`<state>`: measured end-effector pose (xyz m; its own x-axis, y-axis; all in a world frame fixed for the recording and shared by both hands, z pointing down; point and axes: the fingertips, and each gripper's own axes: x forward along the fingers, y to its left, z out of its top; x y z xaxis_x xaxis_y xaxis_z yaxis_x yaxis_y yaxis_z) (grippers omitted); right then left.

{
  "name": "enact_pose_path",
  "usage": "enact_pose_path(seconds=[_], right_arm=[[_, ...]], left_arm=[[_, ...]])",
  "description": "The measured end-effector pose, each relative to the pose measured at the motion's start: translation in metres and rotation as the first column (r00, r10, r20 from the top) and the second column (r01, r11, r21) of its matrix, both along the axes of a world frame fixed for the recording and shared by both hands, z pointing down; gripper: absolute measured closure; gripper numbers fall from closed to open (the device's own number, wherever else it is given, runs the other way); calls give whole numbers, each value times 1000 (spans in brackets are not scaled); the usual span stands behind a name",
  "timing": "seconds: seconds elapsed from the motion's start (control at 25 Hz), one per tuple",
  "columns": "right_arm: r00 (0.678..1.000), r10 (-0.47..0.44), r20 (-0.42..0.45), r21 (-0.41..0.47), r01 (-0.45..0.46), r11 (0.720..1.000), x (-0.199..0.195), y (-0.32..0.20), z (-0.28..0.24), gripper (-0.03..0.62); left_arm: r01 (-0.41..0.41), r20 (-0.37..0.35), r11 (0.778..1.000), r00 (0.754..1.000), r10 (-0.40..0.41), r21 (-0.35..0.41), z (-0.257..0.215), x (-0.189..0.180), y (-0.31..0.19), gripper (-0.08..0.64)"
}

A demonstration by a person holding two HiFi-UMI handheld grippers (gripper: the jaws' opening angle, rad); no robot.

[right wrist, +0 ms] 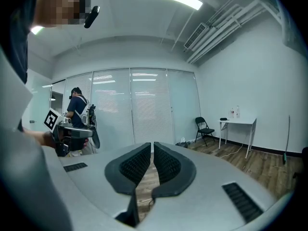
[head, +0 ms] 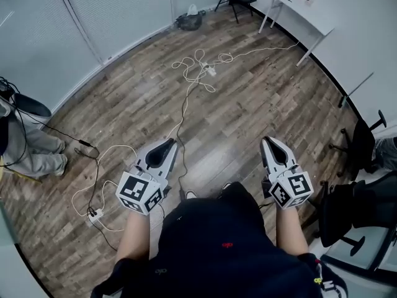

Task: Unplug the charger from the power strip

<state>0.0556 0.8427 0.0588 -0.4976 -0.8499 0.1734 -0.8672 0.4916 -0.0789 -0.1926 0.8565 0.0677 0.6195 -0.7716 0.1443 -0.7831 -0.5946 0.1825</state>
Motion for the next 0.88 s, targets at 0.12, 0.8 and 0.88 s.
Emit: enact_pose_path(seconds=[0.12, 0.8, 0.88], right_arm=[[1000, 8, 0, -32, -8, 999, 0, -11, 9, 557], [992, -93, 80, -35, 96, 995, 38, -210, 22, 557], [990, -111, 86, -35, 115, 993, 52, -238, 21, 557]], left_arm=[[-7, -10, 1000, 1000, 7, -25, 7, -1, -11, 509], [89, 58, 995, 995, -87, -38, 4, 42, -183, 511], [103, 58, 994, 993, -101, -36, -1, 58, -209, 509]])
